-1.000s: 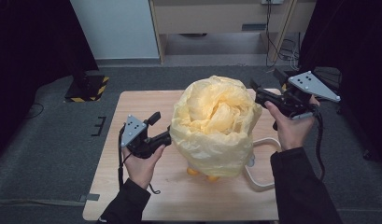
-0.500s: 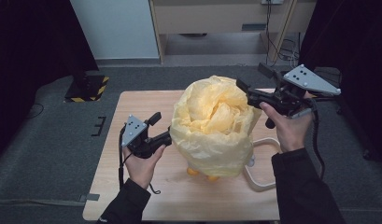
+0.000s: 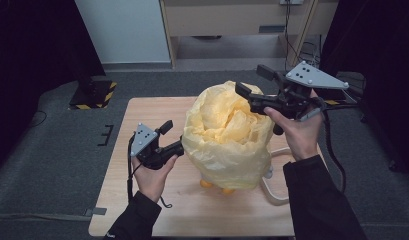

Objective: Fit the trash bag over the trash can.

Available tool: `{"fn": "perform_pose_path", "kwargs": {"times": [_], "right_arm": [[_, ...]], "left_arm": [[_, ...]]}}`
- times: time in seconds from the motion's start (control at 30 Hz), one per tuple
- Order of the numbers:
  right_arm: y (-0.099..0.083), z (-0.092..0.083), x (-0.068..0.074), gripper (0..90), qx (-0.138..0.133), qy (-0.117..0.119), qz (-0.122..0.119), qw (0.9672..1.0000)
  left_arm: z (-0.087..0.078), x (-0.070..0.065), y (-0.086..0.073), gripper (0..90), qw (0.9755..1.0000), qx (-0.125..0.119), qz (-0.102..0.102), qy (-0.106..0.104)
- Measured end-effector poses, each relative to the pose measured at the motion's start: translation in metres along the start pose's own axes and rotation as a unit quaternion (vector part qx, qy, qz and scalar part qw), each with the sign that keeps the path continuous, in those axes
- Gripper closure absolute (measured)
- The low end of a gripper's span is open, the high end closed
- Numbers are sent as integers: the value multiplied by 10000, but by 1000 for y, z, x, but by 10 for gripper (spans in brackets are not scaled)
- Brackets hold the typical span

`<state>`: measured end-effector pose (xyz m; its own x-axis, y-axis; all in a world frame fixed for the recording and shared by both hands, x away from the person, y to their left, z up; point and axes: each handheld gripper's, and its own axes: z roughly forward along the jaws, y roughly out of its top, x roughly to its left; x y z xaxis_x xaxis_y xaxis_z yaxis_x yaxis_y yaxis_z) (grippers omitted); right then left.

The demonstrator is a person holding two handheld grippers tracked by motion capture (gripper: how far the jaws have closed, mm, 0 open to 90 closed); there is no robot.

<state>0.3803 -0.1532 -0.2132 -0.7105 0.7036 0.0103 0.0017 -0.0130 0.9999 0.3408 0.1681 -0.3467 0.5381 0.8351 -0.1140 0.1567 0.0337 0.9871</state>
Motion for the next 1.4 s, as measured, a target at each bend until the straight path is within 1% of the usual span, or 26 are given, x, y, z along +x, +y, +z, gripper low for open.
{"fn": "perform_pose_path", "kwargs": {"times": [0.17, 0.3, 0.4, 0.53, 0.67, 0.7, 0.83, 0.87, 0.9, 0.97, 1.03, 1.1, 1.17, 1.23, 1.3, 1.33, 1.4], "right_arm": [[4, 12, 7, 209, 138, 126, 2, 9998], [6, 23, 14, 207, 257, 216, -1, 9994], [4, 33, 18, 202, 400, 227, -6, 9989], [-4, 45, 25, 200, 582, 223, 80, 9980], [-13, 56, 30, 199, 789, 227, 85, 9966], [-15, 58, 30, 200, 841, 225, 61, 9962], [-27, 66, 31, 202, 1039, 220, 139, 9943], [-31, 67, 29, 202, 1113, 201, 116, 9935], [-35, 69, 28, 202, 1202, 188, 146, 9925], [-42, 71, 27, 203, 1370, 154, 132, 9904], [-50, 74, 25, 203, 1510, 187, 202, 9881], [-56, 76, 24, 199, 1723, 226, 193, 9846], [-60, 77, 23, 199, 1848, 200, 156, 9824], [-63, 78, 23, 199, 1973, 205, 171, 9800], [-65, 80, 23, 199, 2164, 224, 177, 9759], [-67, 82, 23, 200, 2283, 230, 172, 9732], [-69, 85, 24, 195, 2455, 193, 90, 9692]], "left_arm": [[1, 0, -1, 315, 10000, 18, -28, -38], [1, 1, -1, 315, 10000, 22, -10, -9], [2, 1, -2, 315, 10000, 32, -12, -11], [2, 1, -3, 315, 10000, 43, -16, -18], [3, 1, -3, 315, 10000, 54, -48, -47], [3, 1, -3, 315, 10000, 51, -48, -45], [2, 2, -2, 315, 10000, 33, -27, -15], [2, 2, -2, 315, 10000, 32, -47, -40], [1, 2, -2, 315, 10000, 21, -29, -13], [1, 3, -2, 315, 10000, 16, -21, 2], [1, 4, -1, 315, 10000, 14, -64, -21], [0, 5, 0, 315, 10000, -11, -47, 20], [-2, 7, 1, 316, 10000, -51, -67, 40], [-3, 8, 2, 315, 9999, -80, -89, 61], [-3, 9, 3, 316, 9999, -94, -103, 76], [-3, 9, 3, 315, 9999, -85, -95, 76], [-2, 8, 2, 316, 9999, -61, -80, 66]]}}
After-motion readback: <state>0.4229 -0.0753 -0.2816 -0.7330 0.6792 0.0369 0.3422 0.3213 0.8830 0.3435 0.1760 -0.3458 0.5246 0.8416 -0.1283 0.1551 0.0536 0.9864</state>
